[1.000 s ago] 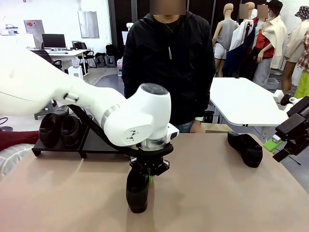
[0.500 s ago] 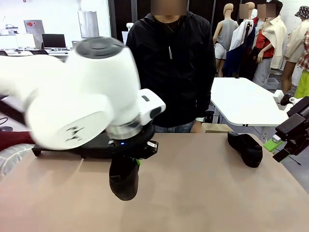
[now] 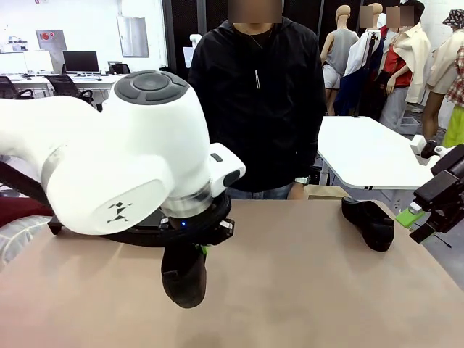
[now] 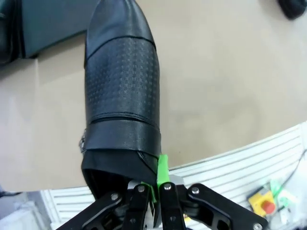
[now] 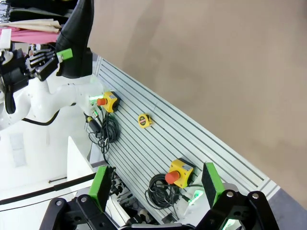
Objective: Organize the shoes by placing them on the stand.
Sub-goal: Place the Shoe from the middle of the table onto the Shoes Stand.
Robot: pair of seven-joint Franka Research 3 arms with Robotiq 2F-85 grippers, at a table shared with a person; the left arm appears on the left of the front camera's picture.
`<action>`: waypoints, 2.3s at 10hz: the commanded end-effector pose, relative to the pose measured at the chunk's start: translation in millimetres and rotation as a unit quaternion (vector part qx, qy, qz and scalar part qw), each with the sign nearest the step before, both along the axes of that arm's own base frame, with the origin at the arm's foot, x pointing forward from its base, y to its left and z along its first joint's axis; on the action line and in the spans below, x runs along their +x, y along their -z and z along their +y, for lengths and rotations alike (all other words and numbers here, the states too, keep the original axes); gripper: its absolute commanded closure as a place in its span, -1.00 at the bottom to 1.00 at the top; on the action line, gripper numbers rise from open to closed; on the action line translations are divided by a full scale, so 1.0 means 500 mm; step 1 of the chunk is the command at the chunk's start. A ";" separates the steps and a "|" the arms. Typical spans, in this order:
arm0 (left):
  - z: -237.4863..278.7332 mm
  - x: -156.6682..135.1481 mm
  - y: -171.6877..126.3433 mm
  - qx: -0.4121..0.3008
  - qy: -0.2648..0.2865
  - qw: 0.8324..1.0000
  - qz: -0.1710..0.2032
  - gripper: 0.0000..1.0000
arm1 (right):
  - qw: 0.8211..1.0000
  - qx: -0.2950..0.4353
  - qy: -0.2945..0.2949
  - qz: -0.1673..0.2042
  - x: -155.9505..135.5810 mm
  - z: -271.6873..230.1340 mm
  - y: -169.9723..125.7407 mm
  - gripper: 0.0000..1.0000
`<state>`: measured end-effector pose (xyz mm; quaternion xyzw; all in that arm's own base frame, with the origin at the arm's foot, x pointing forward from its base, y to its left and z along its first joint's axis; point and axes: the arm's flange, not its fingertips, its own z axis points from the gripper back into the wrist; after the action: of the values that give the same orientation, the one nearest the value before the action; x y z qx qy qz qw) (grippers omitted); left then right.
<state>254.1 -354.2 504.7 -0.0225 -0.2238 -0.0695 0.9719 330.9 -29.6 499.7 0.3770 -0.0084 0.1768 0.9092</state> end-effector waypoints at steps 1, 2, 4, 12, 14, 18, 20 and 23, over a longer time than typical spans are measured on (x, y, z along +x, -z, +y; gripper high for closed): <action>0.064 0.097 -0.052 -0.032 -0.180 0.982 -0.035 1.00 | 1.000 0.002 -0.012 -0.007 -0.001 -0.006 -0.004 -1.00; 0.107 0.180 -0.075 -0.062 -0.125 0.990 -0.015 1.00 | 1.000 0.002 -0.012 -0.007 -0.001 -0.006 -0.004 -1.00; 0.190 0.369 -0.087 -0.024 -0.120 0.991 -0.049 1.00 | 1.000 0.002 -0.012 -0.007 -0.001 -0.006 -0.004 -1.00; 0.307 0.646 0.009 0.076 -0.111 0.991 -0.004 1.00 | 1.000 0.002 -0.012 -0.007 -0.001 -0.006 -0.004 -1.00; 0.280 0.664 0.011 0.082 -0.112 0.990 0.007 1.00 | 1.000 0.002 -0.012 -0.007 -0.001 -0.006 -0.004 -1.00; 0.282 0.654 0.069 0.083 -0.055 0.995 0.002 1.00 | 1.000 0.002 -0.012 -0.007 -0.001 -0.006 -0.004 -1.00; 0.288 0.663 0.091 0.088 -0.068 0.994 0.006 1.00 | 1.000 0.002 -0.012 -0.007 -0.001 -0.006 -0.004 -1.00; 0.282 0.680 0.099 0.106 -0.083 0.991 -0.004 1.00 | 1.000 0.002 -0.012 -0.007 -0.001 -0.006 -0.004 -1.00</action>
<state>590.0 -208.1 452.8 0.0859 -0.2048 -0.0201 0.9748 330.6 -29.6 500.0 0.3773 -0.0078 0.1772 0.9089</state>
